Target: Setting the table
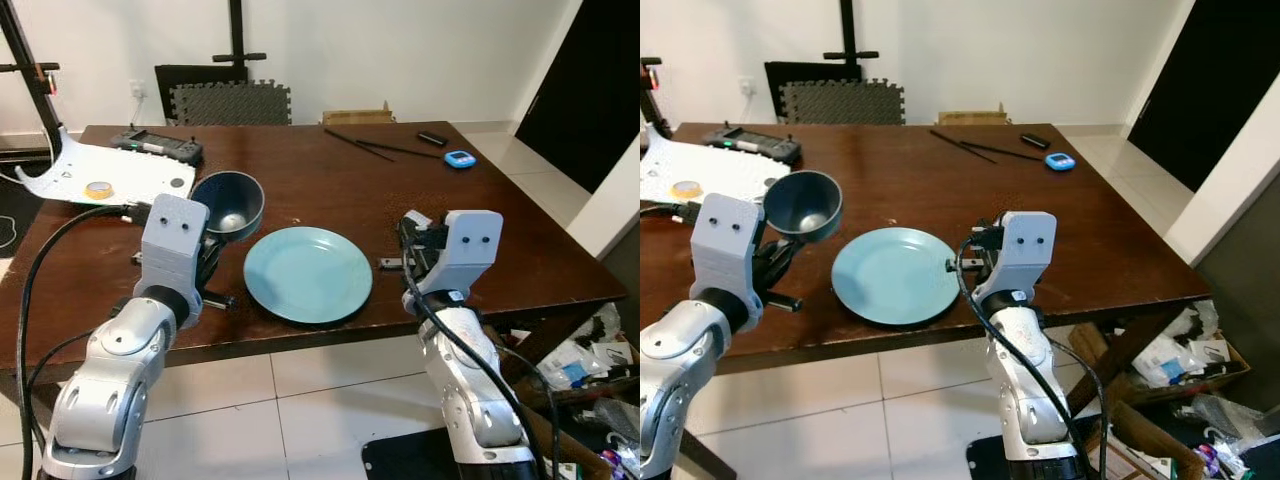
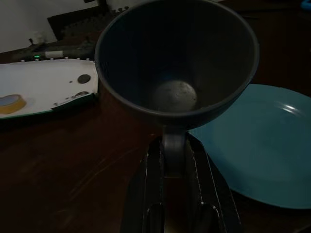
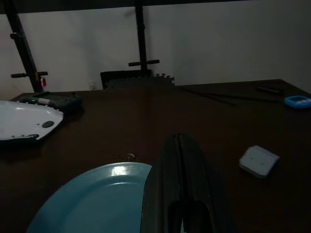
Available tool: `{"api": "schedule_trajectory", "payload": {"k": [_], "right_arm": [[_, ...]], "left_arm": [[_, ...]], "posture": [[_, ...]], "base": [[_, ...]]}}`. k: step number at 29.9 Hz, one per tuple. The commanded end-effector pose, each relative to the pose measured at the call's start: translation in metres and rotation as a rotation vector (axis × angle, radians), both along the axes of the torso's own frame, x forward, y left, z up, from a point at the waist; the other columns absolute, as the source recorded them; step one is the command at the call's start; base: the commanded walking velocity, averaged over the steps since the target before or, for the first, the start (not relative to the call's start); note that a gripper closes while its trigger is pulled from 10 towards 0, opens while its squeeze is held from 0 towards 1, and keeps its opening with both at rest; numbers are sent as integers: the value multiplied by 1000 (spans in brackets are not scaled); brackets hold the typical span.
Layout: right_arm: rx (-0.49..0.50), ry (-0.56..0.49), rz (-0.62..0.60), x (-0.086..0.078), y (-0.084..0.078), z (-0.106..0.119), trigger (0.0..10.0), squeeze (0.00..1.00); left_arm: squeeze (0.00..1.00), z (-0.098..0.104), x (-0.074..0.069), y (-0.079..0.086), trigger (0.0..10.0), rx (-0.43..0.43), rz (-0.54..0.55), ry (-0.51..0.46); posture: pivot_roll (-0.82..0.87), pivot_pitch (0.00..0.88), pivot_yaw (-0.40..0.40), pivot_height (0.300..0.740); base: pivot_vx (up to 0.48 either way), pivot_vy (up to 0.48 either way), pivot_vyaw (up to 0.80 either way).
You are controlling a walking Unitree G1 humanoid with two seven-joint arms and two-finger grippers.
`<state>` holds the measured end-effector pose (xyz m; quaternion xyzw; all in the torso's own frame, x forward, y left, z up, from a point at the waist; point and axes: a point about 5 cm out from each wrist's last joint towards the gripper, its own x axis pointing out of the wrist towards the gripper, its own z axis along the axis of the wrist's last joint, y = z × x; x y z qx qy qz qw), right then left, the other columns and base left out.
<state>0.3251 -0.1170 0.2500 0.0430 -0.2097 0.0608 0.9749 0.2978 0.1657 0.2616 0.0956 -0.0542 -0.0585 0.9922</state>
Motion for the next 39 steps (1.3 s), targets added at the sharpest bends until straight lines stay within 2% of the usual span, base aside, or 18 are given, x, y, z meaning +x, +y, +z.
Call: {"api": "schedule_trajectory", "payload": {"k": [1, 20, 27, 39], "right_arm": [[-1, 5, -8, 0, -3, -1, 10000, 0], [-4, 7, -8, 1, -2, -1, 10000, 0], [-3, 11, -9, 1, -2, -2, 10000, 0], [-7, 12, -1, 2, -1, -2, 10000, 0]], "left_arm": [[0, -4, 0, 0, 10000, -5, 4, 9], [0, -4, 1, 0, 10000, -3, 9, 6], [0, -5, 1, 2, 10000, -29, 37, 8], [0, -4, 1, 4, 10000, -35, 45, 2]], "posture": [[52, 117, 1, 740], [55, 117, 1, 740], [54, 117, -1, 740], [61, 111, -5, 740]], "base": [[0, 0, 0], [0, 0, 0], [0, 0, 0], [0, 432, 0]]}}
